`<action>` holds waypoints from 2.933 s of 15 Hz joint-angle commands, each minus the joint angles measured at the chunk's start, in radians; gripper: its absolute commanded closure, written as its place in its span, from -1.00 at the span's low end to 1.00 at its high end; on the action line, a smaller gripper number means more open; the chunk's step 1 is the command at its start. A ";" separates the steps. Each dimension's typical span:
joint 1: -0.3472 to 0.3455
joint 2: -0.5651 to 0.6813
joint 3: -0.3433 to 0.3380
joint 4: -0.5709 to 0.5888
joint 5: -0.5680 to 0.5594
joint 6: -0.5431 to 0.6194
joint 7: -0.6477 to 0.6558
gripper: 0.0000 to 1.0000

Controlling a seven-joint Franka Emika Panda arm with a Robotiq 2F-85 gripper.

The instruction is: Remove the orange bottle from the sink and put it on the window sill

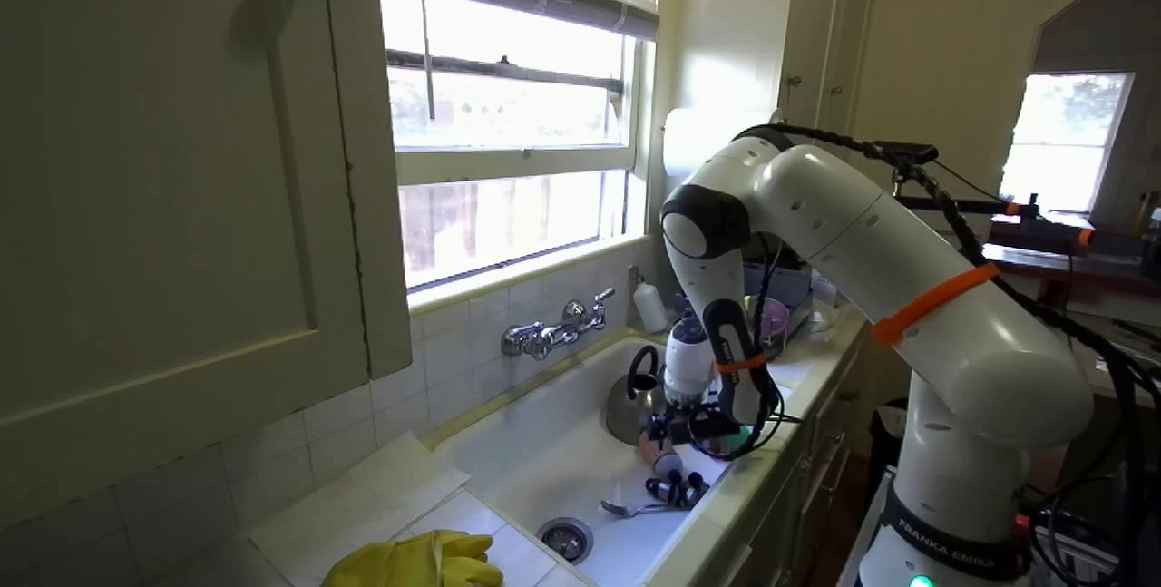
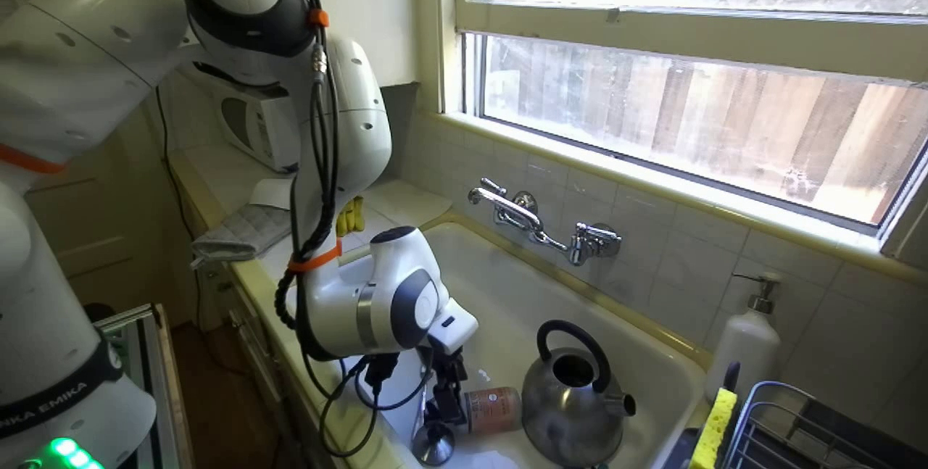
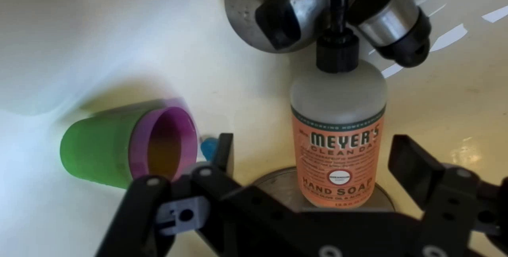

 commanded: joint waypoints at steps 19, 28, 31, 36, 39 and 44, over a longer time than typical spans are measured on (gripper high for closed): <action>0.153 0.301 -0.062 0.147 0.224 0.130 -0.018 -1.00; 0.019 0.261 0.191 0.136 0.808 0.105 -0.660 -1.00; -0.048 0.241 0.269 0.144 0.935 0.107 -0.832 -0.36; -0.144 0.174 0.371 0.125 1.053 0.102 -1.021 0.08; -0.163 0.112 0.389 0.074 1.083 0.109 -1.074 0.09; -0.147 -0.027 0.384 -0.055 1.106 0.109 -1.139 0.09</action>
